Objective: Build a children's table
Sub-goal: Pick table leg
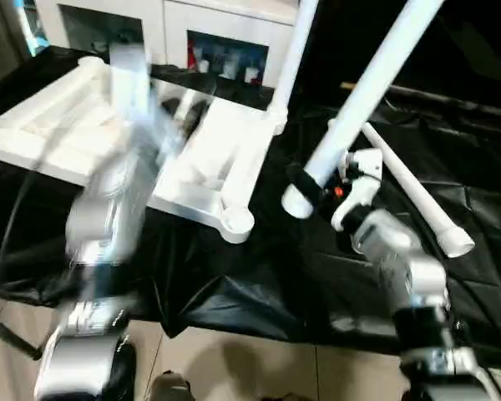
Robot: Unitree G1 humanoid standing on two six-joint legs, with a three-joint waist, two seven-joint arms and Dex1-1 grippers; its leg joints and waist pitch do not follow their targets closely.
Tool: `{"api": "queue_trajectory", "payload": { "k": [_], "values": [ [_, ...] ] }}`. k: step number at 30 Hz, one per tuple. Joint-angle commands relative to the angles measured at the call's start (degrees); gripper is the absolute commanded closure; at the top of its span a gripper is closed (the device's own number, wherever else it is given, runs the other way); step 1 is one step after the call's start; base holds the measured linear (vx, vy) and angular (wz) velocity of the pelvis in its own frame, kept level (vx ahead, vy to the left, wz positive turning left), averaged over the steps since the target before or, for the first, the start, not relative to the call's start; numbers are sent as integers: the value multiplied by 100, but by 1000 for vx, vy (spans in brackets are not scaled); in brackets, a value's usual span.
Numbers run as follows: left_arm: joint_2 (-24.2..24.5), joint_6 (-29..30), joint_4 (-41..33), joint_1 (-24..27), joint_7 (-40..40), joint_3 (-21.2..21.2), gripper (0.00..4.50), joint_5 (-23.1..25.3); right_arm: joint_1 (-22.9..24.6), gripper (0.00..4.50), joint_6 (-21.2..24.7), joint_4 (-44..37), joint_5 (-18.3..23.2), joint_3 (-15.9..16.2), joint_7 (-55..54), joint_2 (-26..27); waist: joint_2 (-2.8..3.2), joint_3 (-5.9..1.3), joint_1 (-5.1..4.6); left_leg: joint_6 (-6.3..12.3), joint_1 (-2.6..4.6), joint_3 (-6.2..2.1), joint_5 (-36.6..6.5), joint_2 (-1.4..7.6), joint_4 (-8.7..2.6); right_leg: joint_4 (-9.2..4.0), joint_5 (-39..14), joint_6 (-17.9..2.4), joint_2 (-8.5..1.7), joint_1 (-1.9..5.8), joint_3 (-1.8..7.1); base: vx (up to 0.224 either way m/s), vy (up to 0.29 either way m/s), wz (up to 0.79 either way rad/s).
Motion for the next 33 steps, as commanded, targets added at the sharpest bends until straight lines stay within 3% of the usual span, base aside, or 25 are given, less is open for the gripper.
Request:
{"api": "queue_trajectory", "payload": {
  "k": [1,2,3,5,6,7,8,9,12,14,15,16,22,24,25,26,28,29,31,33],
  "values": [
    [342,-294,-144,316,-639,-573,170,372,265,259,-148,-330,-85,-52,-165,-41,283,-455,-42,-427,176,-69,-1412,146,-458,-474,-827,-530,-422,234,268,0,0,0],
    [694,-563,-23,429,-1163,-922,170,588,386,259,-175,-410,-124,-39,-224,-48,304,-459,-46,-428,215,-57,-1533,134,-458,-499,-834,-559,-407,218,275,0,0,0],
    [694,-563,-23,429,-1163,-922,170,588,386,259,-175,-410,-124,-39,-224,-48,299,-465,-62,-432,199,-47,-1527,130,-456,-459,-801,-592,-398,236,282,0,0,0],
    [1335,-1078,436,343,-2270,-1499,170,947,515,259,-227,-496,-177,-55,-259,-131,434,-441,-28,-468,221,-56,-1715,126,-470,-489,-973,-644,-408,197,286,0,0,0],
    [1649,-1328,819,137,-2887,-1750,170,1124,512,259,-263,-445,-163,-87,-234,-163,396,-424,-31,-460,213,-71,-1887,108,-494,-522,-1293,-584,-414,216,286,0,0,0],
    [1649,-1328,819,137,-2887,-1750,170,1124,512,259,-263,-445,-163,-87,-234,-163,384,-420,-35,-437,230,-61,-1936,91,-494,-558,-1449,-553,-406,192,294,0,0,0],
    [1817,-1473,1042,10,-3240,-1894,170,1251,518,259,-302,-410,-159,-114,-209,-187,385,-425,-66,-507,181,-85,-1904,119,-515,-489,-1377,-622,-430,247,290,0,0,0],
    [1898,-1562,1296,-177,-3454,-1992,170,1358,504,259,-345,-329,-178,-124,-200,-215,448,-428,-38,-510,207,-85,-1943,119,-511,-509,-1484,-637,-456,218,293,0,0,0],
    [1815,-1732,1711,-571,-3692,-2162,170,1479,478,259,-408,-199,-233,-119,-183,-276,456,-433,-35,-519,221,-77,-2028,136,-499,-499,-1439,-801,-483,207,301,0,0,0],
    [1772,-1775,1841,-675,-3727,-2206,170,1494,468,259,-406,-193,-239,-110,-199,-273,495,-444,-19,-513,232,-68,-1993,135,-485,-502,-1377,-868,-491,203,305,0,0,0],
    [1731,-1806,1972,-762,-3739,-2239,170,1517,458,259,-401,-195,-247,-100,-213,-271,476,-438,-30,-503,217,-60,-1962,131,-486,-504,-1323,-888,-481,207,304,0,0,0],
    [1718,-1932,2108,-835,-3768,-2295,153,1549,465,259,-394,-222,-256,-93,-220,-282,505,-456,-17,-481,206,-65,-1872,129,-475,-482,-1219,-917,-493,232,298,0,0,0],
    [1645,-2693,3276,-1303,-3881,-2715,105,2157,557,259,-346,-394,-286,11,-129,-387,500,-483,-35,-354,169,-49,-1480,114,-452,-462,-868,-878,-467,275,298,0,0,0],
    [1589,-2737,3433,-1370,-3895,-2668,97,2141,554,259,-354,-376,-294,7,-131,-400,537,-489,-35,-350,164,-50,-1415,121,-445,-443,-771,-932,-480,274,297,0,0,0],
    [1552,-2647,3371,-1358,-3964,-2551,97,1979,549,259,-339,-388,-300,2,-147,-404,537,-490,-34,-347,173,-46,-1438,127,-442,-436,-729,-992,-486,272,297,0,0,0],
    [1497,-2384,3147,-1293,-4103,-2324,97,1639,572,259,-295,-466,-306,-6,-188,-409,586,-492,-31,-363,181,-44,-1463,133,-438,-420,-682,-1083,-491,265,295,0,0,0],
    [1472,-2287,3089,-1280,-4172,-2241,97,1492,585,259,-278,-503,-310,-10,-208,-410,563,-491,-22,-354,187,-40,-1551,135,-436,-423,-659,-1170,-483,260,289,0,0,0],
    [1226,-2254,2579,-1137,-3677,-1601,97,852,623,259,-27,-698,-145,-145,-357,-340,599,-489,-23,-374,185,-47,-1577,146,-435,-390,-591,-1221,-484,264,290,0,0,0],
    [839,-1682,1869,-838,-2510,-813,97,269,748,259,258,-1046,3,-264,-576,-249,583,-497,-24,-366,195,-43,-1669,185,-426,-347,-376,-1394,-475,276,281,0,0,0],
    [782,-1511,1771,-779,-2344,-734,97,223,781,259,242,-1100,-10,-261,-599,-241,561,-479,-13,-248,175,-32,-1658,142,-415,-392,-530,-1363,-470,275,269,0,0,0]
  ]
}}
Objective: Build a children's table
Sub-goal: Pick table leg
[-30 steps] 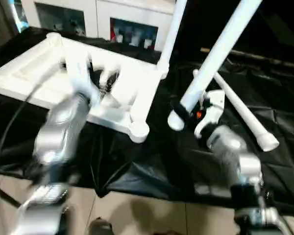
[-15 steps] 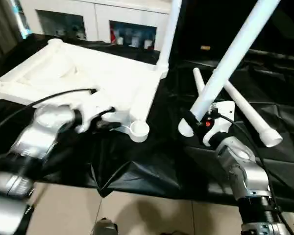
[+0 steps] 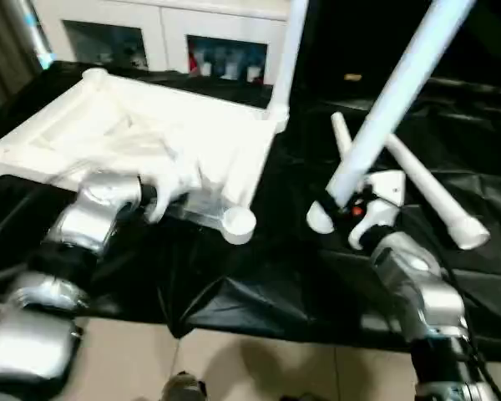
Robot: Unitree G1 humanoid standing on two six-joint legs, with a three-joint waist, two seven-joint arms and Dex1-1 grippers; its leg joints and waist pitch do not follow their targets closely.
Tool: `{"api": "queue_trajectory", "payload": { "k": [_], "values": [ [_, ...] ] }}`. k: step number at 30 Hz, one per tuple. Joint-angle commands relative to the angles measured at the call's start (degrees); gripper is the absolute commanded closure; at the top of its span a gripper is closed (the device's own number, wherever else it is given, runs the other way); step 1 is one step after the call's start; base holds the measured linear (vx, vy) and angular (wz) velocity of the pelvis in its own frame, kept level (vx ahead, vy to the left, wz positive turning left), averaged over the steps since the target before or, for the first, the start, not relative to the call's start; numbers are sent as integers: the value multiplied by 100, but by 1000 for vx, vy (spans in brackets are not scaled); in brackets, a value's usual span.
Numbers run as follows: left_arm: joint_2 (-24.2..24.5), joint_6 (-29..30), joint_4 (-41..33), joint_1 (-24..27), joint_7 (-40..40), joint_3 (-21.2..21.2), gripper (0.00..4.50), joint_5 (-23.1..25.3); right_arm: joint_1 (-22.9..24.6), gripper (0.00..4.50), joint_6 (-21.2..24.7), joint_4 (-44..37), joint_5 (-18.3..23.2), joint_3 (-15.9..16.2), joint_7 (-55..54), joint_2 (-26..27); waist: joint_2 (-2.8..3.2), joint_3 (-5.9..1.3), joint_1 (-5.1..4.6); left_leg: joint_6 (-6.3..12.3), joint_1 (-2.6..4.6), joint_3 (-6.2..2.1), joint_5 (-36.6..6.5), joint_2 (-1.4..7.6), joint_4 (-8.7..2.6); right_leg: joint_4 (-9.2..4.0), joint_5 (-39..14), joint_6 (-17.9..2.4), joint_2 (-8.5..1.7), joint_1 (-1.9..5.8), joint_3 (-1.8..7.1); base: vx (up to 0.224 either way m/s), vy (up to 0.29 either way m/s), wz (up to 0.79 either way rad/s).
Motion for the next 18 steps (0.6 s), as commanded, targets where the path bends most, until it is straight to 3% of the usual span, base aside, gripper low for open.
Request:
{"api": "queue_trajectory", "payload": {
  "k": [1,2,4,5,6,7,8,9,10,11,12,13,15,16,18],
  "values": [
    [-304,89,-609,503,735,433,97,-412,121,259,-42,-292,-191,-93,-404,7,64,-458,-45,-229,106,-45,-1508,152,-402,-391,-838,-1159,-487,300,276,0,0,0],
    [-516,73,-835,826,1212,579,97,-351,171,259,-78,-370,-362,-32,-576,34,21,-437,-71,-198,95,-23,-1478,121,-405,-436,-1004,-1081,-462,296,273,0,0,0],
    [-686,103,-1020,1074,1554,705,97,-264,215,259,-103,-437,-482,14,-694,51,55,-459,-94,-168,99,-20,-1424,121,-385,-453,-1240,-898,-456,283,284,0,0,0],
    [-1045,146,-1461,1647,2229,891,97,-33,341,259,-238,-540,-688,79,-851,76,36,-458,-121,-170,102,-20,-1466,116,-394,-489,-1477,-746,-435,268,283,0,0,0],
    [-1222,274,-1728,1938,2537,973,97,59,432,259,-273,-589,-718,88,-863,79,46,-449,-172,-173,66,-35,-1469,142,-408,-493,-1467,-685,-441,293,275,0,0,0],
    [-1239,281,-1770,1968,2567,980,97,70,442,259,-258,-596,-703,81,-862,82,50,-442,-180,-118,103,-22,-1569,117,-390,-545,-1660,-575,-413,234,281,0,0,0],
    [-1402,442,-2210,2268,2941,1044,97,282,551,259,-141,-676,-566,4,-866,117,121,-470,-173,-129,109,-39,-1598,119,-394,-515,-1618,-577,-410,243,282,0,0,0],
    [-1417,513,-2477,2428,3175,995,97,470,619,259,-74,-758,-469,-42,-848,131,94,-435,-201,-113,81,-51,-1674,134,-423,-554,-1600,-524,-385,235,274,0,0,0],
    [-1415,541,-2571,2483,3259,971,97,536,642,259,-51,-789,-435,-57,-841,136,90,-429,-196,-116,109,-51,-1799,140,-425,-560,-1681,-501,-379,218,270,0,0,0],
    [-1363,525,-2686,2551,3290,877,97,665,673,259,-41,-834,-384,-73,-809,134,177,-414,-179,-123,126,-69,-1969,117,-425,-581,-1895,-450,-384,196,268,0,0,0],
    [-1335,594,-2815,2613,3333,808,97,734,695,259,-40,-881,-365,-74,-800,125,145,-407,-187,-122,144,-61,-2079,117,-429,-623,-2015,-411,-367,176,266,0,0,0],
    [-1321,648,-3010,2699,3389,655,97,896,719,259,-109,-889,-350,-59,-719,80,199,-377,-190,-156,149,-84,-2289,117,-451,-663,-2236,-341,-365,157,260,0,0,0],
    [-1299,765,-3267,2804,3469,418,97,1108,736,259,-262,-852,-362,-38,-614,26,192,-389,-184,-154,143,-102,-2284,117,-451,-647,-2276,-301,-381,174,257,0,0,0],
    [-1328,800,-3403,2848,3479,327,97,1198,735,259,-288,-842,-332,-47,-567,19,229,-391,-182,-148,140,-103,-2264,110,-448,-639,-2270,-298,-378,169,259,0,0,0],
    [-1483,864,-3488,2870,3541,354,97,1116,716,259,-290,-847,-313,-71,-552,-1,203,-408,-204,-113,128,-73,-2187,89,-423,-666,-2353,-257,-366,158,270,0,0,0]
  ]
}}
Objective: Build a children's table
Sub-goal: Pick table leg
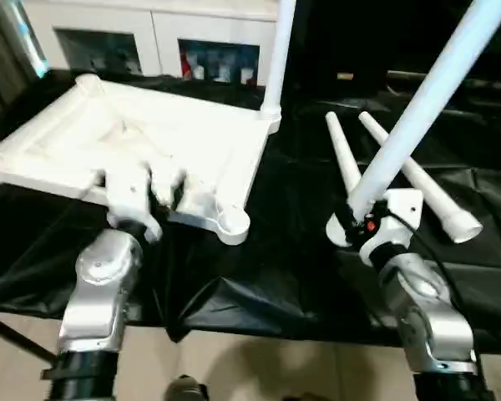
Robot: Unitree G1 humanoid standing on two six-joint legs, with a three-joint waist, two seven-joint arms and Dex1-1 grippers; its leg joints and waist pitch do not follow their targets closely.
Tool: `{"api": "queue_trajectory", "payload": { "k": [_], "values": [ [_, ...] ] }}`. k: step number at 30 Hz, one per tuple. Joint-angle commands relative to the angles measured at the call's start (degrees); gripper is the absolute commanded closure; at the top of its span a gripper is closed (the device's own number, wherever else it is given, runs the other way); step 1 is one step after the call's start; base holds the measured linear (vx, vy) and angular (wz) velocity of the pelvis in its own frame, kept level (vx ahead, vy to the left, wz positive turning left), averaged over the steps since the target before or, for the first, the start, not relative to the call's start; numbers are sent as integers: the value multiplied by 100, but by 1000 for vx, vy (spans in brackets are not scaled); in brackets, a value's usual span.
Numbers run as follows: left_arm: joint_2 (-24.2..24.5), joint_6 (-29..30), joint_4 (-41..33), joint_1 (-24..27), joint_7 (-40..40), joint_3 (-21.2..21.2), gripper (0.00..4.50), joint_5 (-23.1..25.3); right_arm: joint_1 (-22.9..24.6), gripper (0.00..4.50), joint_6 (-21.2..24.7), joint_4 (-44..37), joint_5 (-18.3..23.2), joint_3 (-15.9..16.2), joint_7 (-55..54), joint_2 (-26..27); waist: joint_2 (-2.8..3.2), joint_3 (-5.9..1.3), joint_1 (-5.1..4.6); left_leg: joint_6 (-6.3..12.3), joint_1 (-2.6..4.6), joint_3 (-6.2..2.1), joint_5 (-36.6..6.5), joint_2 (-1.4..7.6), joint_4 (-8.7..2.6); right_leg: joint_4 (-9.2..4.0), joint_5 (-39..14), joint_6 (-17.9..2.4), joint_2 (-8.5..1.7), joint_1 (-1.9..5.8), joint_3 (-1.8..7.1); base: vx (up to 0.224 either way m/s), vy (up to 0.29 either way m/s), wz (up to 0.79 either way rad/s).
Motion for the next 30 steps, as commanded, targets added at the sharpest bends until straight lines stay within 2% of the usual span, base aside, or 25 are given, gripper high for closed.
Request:
{"api": "queue_trajectory", "payload": {
  "k": [1,3,4,5,7,9,10,11,12,13,14,15,16,17,18,19,22,23,24,25,26,27,28,29,30],
  "values": [
    [-158,102,-51,20,118,-42,97,-1,-5,259,-52,-107,104,-131,19,-24,25,-336,-39,-115,108,-67,-2109,92,-417,-622,-2342,-324,-378,160,262,0,0,0],
    [-172,24,107,-13,180,-47,97,38,-18,259,-64,-76,146,-179,-52,37,-75,-356,-27,-66,96,-66,-1922,89,-414,-600,-2353,-260,-391,172,251,0,0,0],
    [-140,-57,273,-63,163,-40,97,50,-23,259,-87,-48,137,-185,-108,86,-114,-348,-59,-46,106,-43,-1961,82,-404,-626,-2427,-213,-373,149,255,0,0,0],
    [-153,-55,302,-73,167,-19,97,7,-19,259,-78,-49,157,-192,-117,113,-128,-344,-60,-56,108,-50,-2014,71,-416,-624,-2560,-167,-379,170,246,0,0,0],
    [-198,-76,315,-73,220,61,97,-88,13,259,-109,-69,185,-159,-80,137,-110,-335,-113,-116,221,-74,-2591,77,-447,-693,-3283,22,-370,181,201,0,0,0],
    [-210,-53,324,-57,261,102,97,-110,26,259,-122,-68,184,-128,-50,129,-99,-321,-171,-53,307,-82,-2964,68,-456,-761,-3537,16,-330,221,136,0,0,0],
    [-214,-42,337,-2,365,165,97,-84,28,259,-147,-32,156,-57,35,83,-85,-279,-215,11,400,-84,-3268,64,-473,-826,-3746,-1,-283,253,51,0,0,0],
    [-211,-45,336,12,386,177,97,-71,24,259,-154,-13,135,-34,60,61,-90,-257,-236,39,424,-80,-3345,45,-476,-873,-3850,23,-267,271,18,0,0,0],
    [-218,-60,318,42,427,210,97,-42,13,259,-179,31,92,13,115,12,-201,-240,-263,69,440,-71,-3383,40,-476,-928,-3988,63,-276,296,-15,0,0,0],
    [-238,-48,285,67,467,249,97,-42,0,259,-185,72,109,14,147,7,-146,-212,-302,46,591,-85,-3546,47,-463,-1038,-4206,91,-312,325,-97,0,0,0],
    [-249,-44,272,76,486,266,97,-43,-9,259,-188,94,121,9,159,8,-166,-204,-335,51,640,-100,-3635,64,-460,-1070,-4172,68,-315,339,-161,0,0,0],
    [-248,-47,269,78,488,269,97,-45,-12,259,-190,100,121,9,162,8,-104,-176,-382,22,665,-155,-3878,123,-523,-1053,-4006,34,-316,405,-225,56,29,-14],
    [-231,-69,253,98,508,291,97,-64,-50,259,-212,164,110,18,189,14,-154,-203,-411,30,650,-170,-3885,134,-542,-1029,-3884,7,-329,462,-219,56,29,-14],
    [-216,-79,252,106,513,294,97,-58,-67,259,-222,191,91,33,194,16,-152,-245,-406,39,546,-205,-3714,139,-590,-949,-3626,-69,-380,595,-160,84,26,-20],
    [-203,-95,256,116,515,300,97,-56,-78,259,-237,207,68,56,195,23,-134,-229,-397,33,568,-196,-3729,132,-595,-977,-3631,-120,-391,570,-146,91,29,-16],
    [-189,-108,270,118,515,307,97,-51,-75,259,-248,206,38,98,204,30,-166,-308,-395,119,490,-160,-3131,91,-600,-937,-3241,-360,-431,682,-57,91,29,-16],
    [-178,-109,282,103,521,290,97,-56,-29,259,-247,174,-26,183,243,14,-207,-381,-374,334,425,-88,-2263,80,-599,-816,-2424,-774,-389,760,15,88,12,-5],
    [-175,-112,285,99,521,284,97,-48,-16,259,-225,170,-28,223,284,-9,-298,-397,-272,882,-48,-176,-1470,-99,-506,-817,-1804,-846,-487,1092,-114,93,0,-1],
    [-174,-115,287,93,521,271,97,-37,12,259,-214,159,-85,320,346,-68,-171,-487,-247,1135,-4,-172,-1102,-125,-447,-839,-1580,-799,-571,1153,-180,105,9,22],
    [-181,-110,282,89,522,254,97,-21,66,259,-252,149,-203,480,428,-150,-169,-482,-268,1639,-87,-259,-565,-191,-315,-850,-1333,-752,-597,1182,-315,105,9,22],
    [-185,-107,279,88,523,249,97,-16,86,259,-275,150,-232,532,460,-167,-140,-466,-264,1792,-79,-292,-366,-213,-283,-870,-1271,-751,-574,1184,-381,128,5,57],
    [-189,-103,257,102,521,233,97,-7,113,259,-297,148,-211,547,481,-143,-124,-473,-296,2037,-57,-377,14,-228,-227,-832,-1067,-783,-507,1207,-510,145,-6,67],
    [-188,-101,243,110,522,223,97,-2,124,259,-305,153,-181,539,496,-116,-88,-453,-303,2266,5,-463,396,-248,-197,-782,-881,-777,-391,1219,-628,145,-6,67],
    [-185,-97,230,118,524,218,97,-1,130,259,-287,160,-121,509,499,-72,-38,-485,-348,2301,313,-502,555,-139,-224,-658,-786,-834,-255,1049,-606,156,5,64],
    [-181,-95,220,126,526,216,97,1,138,259,-257,161,-60,481,502,-36,-33,-531,-455,2414,841,-659,723,177,-264,-367,-755,-895,-109,656,-568,155,-26,35]
  ]
}}
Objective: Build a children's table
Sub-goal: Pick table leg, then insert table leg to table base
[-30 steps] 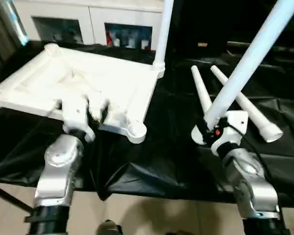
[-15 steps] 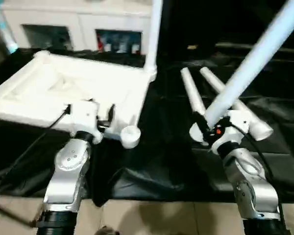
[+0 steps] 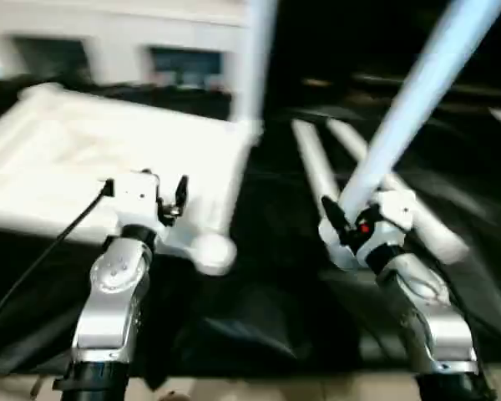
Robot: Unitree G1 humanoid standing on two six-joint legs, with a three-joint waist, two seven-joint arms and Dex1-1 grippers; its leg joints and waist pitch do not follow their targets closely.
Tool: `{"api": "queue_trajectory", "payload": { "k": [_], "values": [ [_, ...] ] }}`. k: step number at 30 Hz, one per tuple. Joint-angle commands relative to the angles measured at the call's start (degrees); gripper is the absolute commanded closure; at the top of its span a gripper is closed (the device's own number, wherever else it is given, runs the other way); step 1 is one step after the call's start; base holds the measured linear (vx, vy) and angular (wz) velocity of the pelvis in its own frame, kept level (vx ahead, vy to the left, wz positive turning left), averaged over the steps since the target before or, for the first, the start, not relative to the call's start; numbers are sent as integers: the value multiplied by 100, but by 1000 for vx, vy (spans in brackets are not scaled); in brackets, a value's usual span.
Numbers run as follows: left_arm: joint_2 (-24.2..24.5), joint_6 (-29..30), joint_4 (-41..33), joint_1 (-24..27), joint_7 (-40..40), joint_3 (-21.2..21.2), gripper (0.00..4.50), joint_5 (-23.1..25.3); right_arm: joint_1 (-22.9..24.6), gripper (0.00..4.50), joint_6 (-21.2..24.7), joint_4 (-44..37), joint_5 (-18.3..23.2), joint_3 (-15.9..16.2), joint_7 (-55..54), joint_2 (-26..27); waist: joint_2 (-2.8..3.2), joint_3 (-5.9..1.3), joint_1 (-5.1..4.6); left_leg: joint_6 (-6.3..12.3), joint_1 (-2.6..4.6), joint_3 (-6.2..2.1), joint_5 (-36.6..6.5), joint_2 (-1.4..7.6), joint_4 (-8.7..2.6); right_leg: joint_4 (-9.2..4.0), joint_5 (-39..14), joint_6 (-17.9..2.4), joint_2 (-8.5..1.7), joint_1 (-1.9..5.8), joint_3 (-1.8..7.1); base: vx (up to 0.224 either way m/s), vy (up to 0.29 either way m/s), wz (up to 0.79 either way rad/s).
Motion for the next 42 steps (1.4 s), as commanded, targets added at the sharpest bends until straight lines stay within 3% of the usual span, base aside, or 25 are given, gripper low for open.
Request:
{"api": "queue_trajectory", "payload": {
  "k": [1,2,3,4,5,6,7,8,9,10,11,12,13,14,16,18,19,21,24,29,33,35,36,37,42],
  "values": [
    [-5,11,-151,33,36,-42,97,61,40,259,-8,-45,106,-85,13,-5,95,-404,-236,2948,1110,-675,1615,913,-365,641,-723,-433,-42,-730,436,155,-26,35],
    [3,23,-172,45,45,-37,97,68,44,259,-17,-37,95,-70,25,-3,64,-383,-203,3081,1076,-673,1678,924,-360,757,-654,-288,-105,-842,554,124,-51,5],
    [5,25,-184,52,46,-33,97,66,48,259,-25,-36,86,-59,34,-5,17,-320,-129,2879,959,-430,1384,721,-336,669,-302,-200,-192,-920,768,97,-61,3],
    [7,11,-207,66,57,-15,97,50,60,259,-39,-42,83,-25,62,-22,-266,-279,-63,2118,456,70,431,109,-248,106,178,-290,-323,-395,1048,97,-61,3],
    [5,-17,-219,77,75,2,97,29,67,259,-49,-45,91,4,80,-40,-334,-266,110,1848,187,286,225,-263,11,-61,97,-638,-403,-76,1328,74,-93,15],
    [14,5,-223,83,90,10,97,28,73,259,-59,-53,96,26,96,-55,-360,-279,294,1292,-189,231,-43,-302,394,-242,204,-1225,-828,324,1816,83,-75,23],
    [20,19,-221,82,94,12,97,30,73,259,-63,-56,97,32,105,-58,-340,-309,338,611,-313,128,486,-128,323,3,1607,-1499,-763,371,1711,83,-75,23],
    [47,33,-209,88,82,22,97,28,79,259,-83,-70,116,39,157,-59,-311,-317,317,364,-333,123,846,-99,124,195,2515,-1448,-525,319,1527,81,-49,10],
    [54,27,-205,90,76,30,97,22,78,259,-87,-69,111,32,172,-54,-157,-349,252,103,-172,164,1632,-8,-121,397,3688,-1229,-164,89,1217,0,0,0],
    [66,8,-202,92,57,32,97,16,76,259,-92,-70,108,29,188,-55,-78,-379,197,217,-79,128,1918,76,-124,450,3938,-958,-85,-40,1160,0,0,0],
    [83,-14,-198,93,35,34,97,12,72,259,-97,-69,104,25,208,-60,-43,-418,212,212,-49,132,2055,115,-81,471,3972,-917,-82,-73,1161,0,0,0],
    [94,24,-192,91,22,38,97,5,69,259,-101,-67,109,24,215,-64,-82,-444,215,122,0,134,2080,161,-64,467,3897,-918,-63,-98,1181,0,0,0],
    [155,37,-138,64,-90,33,97,-39,57,259,-117,-66,130,19,234,-78,-91,-378,225,-41,-26,149,1601,172,-150,381,3382,-935,-79,-106,1170,0,0,0],
    [171,26,-122,54,-123,30,97,-52,53,259,-119,-67,135,18,236,-80,-81,-344,237,-120,1,162,1159,195,-189,321,2915,-958,-106,-143,1172,0,0,0],
    [294,-37,-58,-12,-483,-6,97,-198,18,259,-119,-80,189,25,272,-105,-99,-270,245,-380,40,204,-237,272,-337,175,1206,-1026,-183,-164,1187,0,0,0],
    [414,-8,-34,-62,-893,-48,79,-436,0,259,-124,-81,211,21,299,-116,-110,-236,264,-475,59,222,-669,264,-394,111,401,-936,-209,-195,1206,-65,8,1],
    [779,67,-47,-187,-1904,-195,70,-914,-58,259,-128,-43,227,6,372,-141,-150,-223,282,-479,80,251,-849,247,-421,70,-97,-849,-212,-232,1219,-70,8,0],
    [1076,119,-40,-271,-2474,-341,60,-1028,-99,259,-139,-5,210,8,431,-164,-132,-211,299,-493,99,280,-1084,256,-465,23,-657,-773,-233,-288,1237,-71,-5,1],
    [1913,268,138,-551,-3796,-766,32,-953,-208,259,-145,83,228,20,617,-244,-169,-210,316,-456,91,302,-1119,260,-499,-5,-956,-671,-245,-336,1237,-43,-3,0],
    [3216,545,682,-1327,-5690,-1457,5,-582,-385,259,-216,211,283,109,982,-475,-151,-239,308,-467,65,337,-844,237,-516,32,-641,-722,-230,-347,1225,0,0,0],
    [3569,65,1312,-1887,-6283,-1826,5,-235,-372,259,-292,206,245,187,1229,-595,-133,-267,332,-444,58,347,-594,246,-492,83,-86,-853,-241,-329,1206,0,0,0],
    [3561,-192,1729,-2198,-6473,-1992,32,-86,-370,259,-337,230,200,222,1306,-625,-133,-272,339,-433,71,356,-523,242,-486,86,87,-891,-232,-342,1195,0,0,0],
    [3456,-347,2002,-2383,-6565,-2047,39,-89,-375,259,-338,246,196,240,1334,-635,-152,-284,343,-427,44,360,-376,235,-475,113,360,-943,-238,-304,1190,0,0,0],
    [3362,-439,2260,-2558,-6693,-2123,40,-109,-389,259,-338,273,195,268,1359,-645,-126,-301,354,-436,52,368,-318,236,-464,127,487,-998,-256,-297,1190,0,0,0],
    [3057,-1051,3082,-2962,-7141,-2546,83,190,-352,259,-372,265,157,357,1417,-666,-164,-327,348,-355,22,389,-85,234,-433,142,874,-1053,-254,-263,1199,0,0,0]
  ]
}}
